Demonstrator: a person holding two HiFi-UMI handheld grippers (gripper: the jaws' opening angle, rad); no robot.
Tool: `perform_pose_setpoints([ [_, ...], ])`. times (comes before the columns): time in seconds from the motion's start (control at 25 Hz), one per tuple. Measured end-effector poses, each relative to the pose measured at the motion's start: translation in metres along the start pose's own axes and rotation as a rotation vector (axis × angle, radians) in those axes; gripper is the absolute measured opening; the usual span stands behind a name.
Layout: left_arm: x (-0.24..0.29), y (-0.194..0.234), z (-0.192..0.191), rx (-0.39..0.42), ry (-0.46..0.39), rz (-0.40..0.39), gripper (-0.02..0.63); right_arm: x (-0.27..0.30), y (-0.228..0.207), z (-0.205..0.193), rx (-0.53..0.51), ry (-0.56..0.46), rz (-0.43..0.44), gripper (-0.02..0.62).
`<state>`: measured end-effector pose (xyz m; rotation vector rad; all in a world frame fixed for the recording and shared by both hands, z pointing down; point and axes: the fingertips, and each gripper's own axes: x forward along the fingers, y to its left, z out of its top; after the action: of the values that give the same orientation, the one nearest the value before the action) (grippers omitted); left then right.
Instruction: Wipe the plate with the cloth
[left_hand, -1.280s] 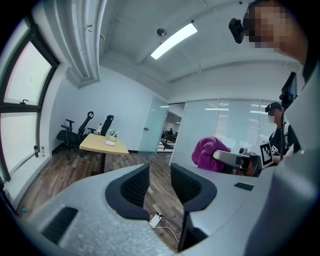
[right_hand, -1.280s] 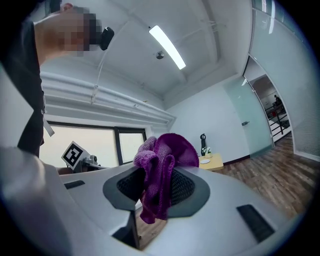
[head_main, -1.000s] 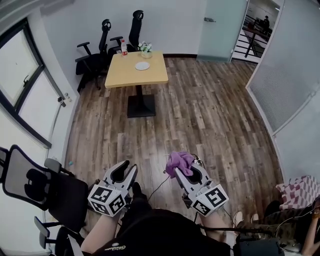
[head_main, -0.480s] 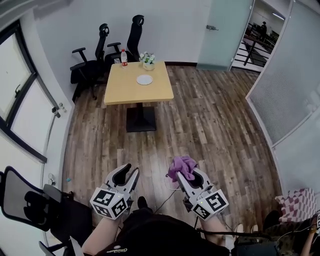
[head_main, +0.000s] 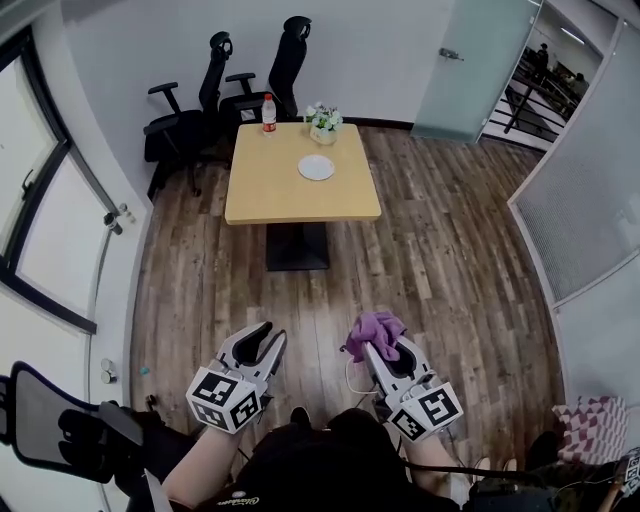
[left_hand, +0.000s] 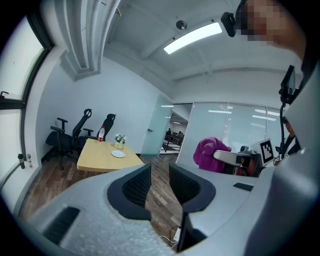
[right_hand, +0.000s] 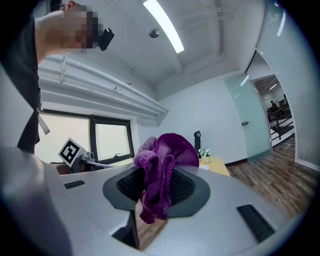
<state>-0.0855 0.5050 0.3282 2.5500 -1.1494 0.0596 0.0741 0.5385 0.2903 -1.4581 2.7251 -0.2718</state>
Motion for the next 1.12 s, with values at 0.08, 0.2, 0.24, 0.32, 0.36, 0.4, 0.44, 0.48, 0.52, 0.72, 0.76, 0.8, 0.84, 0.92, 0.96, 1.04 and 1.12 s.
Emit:
perform_pose_setpoints([
  [0.08, 0.009, 0.012, 0.001, -0.012, 0.002, -0.003, 0.112, 0.014, -0.004, 0.001, -0.001, 0.006, -0.003, 0.107],
  [0.2, 0.025, 0.025, 0.006, 0.0, 0.0, -0.009, 0.104, 0.035, -0.014, 0.003, -0.002, 0.007, 0.0, 0.107],
  [0.24, 0.03, 0.029, 0.009, 0.008, -0.001, -0.009, 0.088, 0.044, -0.017, 0.002, 0.002, 0.005, 0.007, 0.107],
  [0.32, 0.042, 0.039, 0.013, 0.02, -0.005, -0.001, 0.074, 0.062, -0.023, 0.001, 0.01, -0.002, 0.03, 0.107],
  [0.36, 0.049, 0.044, 0.013, 0.022, -0.005, 0.004, 0.074, 0.07, -0.027, 0.0, 0.008, -0.004, 0.04, 0.107],
  [0.4, 0.057, 0.048, 0.014, 0.023, -0.005, 0.009, 0.074, 0.077, -0.032, 0.0, 0.004, -0.007, 0.048, 0.107],
  [0.44, 0.065, 0.052, 0.016, 0.023, -0.006, 0.015, 0.072, 0.085, -0.039, 0.001, 0.001, -0.012, 0.055, 0.107],
  [0.48, 0.074, 0.056, 0.02, 0.025, -0.008, 0.021, 0.07, 0.093, -0.047, 0.003, 0.001, -0.016, 0.062, 0.107],
  [0.52, 0.084, 0.06, 0.025, 0.029, -0.01, 0.028, 0.063, 0.101, -0.057, 0.006, 0.004, -0.019, 0.07, 0.107],
  [0.72, 0.139, 0.078, 0.061, 0.064, -0.023, 0.067, 0.061, 0.144, -0.102, 0.032, -0.008, -0.026, 0.13, 0.107],
  [0.76, 0.15, 0.081, 0.066, 0.068, -0.026, 0.077, 0.061, 0.151, -0.111, 0.035, -0.014, -0.027, 0.144, 0.107],
  [0.8, 0.162, 0.084, 0.07, 0.071, -0.029, 0.086, 0.061, 0.158, -0.121, 0.039, -0.017, -0.028, 0.156, 0.107],
  [0.84, 0.172, 0.087, 0.074, 0.072, -0.032, 0.096, 0.061, 0.164, -0.13, 0.041, -0.018, -0.03, 0.169, 0.107],
  [0.92, 0.192, 0.092, 0.079, 0.067, -0.04, 0.114, 0.06, 0.176, -0.148, 0.044, -0.025, -0.028, 0.193, 0.107],
  [0.96, 0.202, 0.095, 0.082, 0.06, -0.046, 0.121, 0.058, 0.183, -0.158, 0.044, -0.028, -0.022, 0.199, 0.107],
  [1.04, 0.222, 0.101, 0.088, 0.047, -0.053, 0.129, 0.055, 0.201, -0.181, 0.042, -0.019, -0.005, 0.204, 0.107],
  [1.12, 0.238, 0.106, 0.09, 0.046, -0.045, 0.131, 0.054, 0.215, -0.196, 0.041, 0.005, 0.002, 0.209, 0.107],
])
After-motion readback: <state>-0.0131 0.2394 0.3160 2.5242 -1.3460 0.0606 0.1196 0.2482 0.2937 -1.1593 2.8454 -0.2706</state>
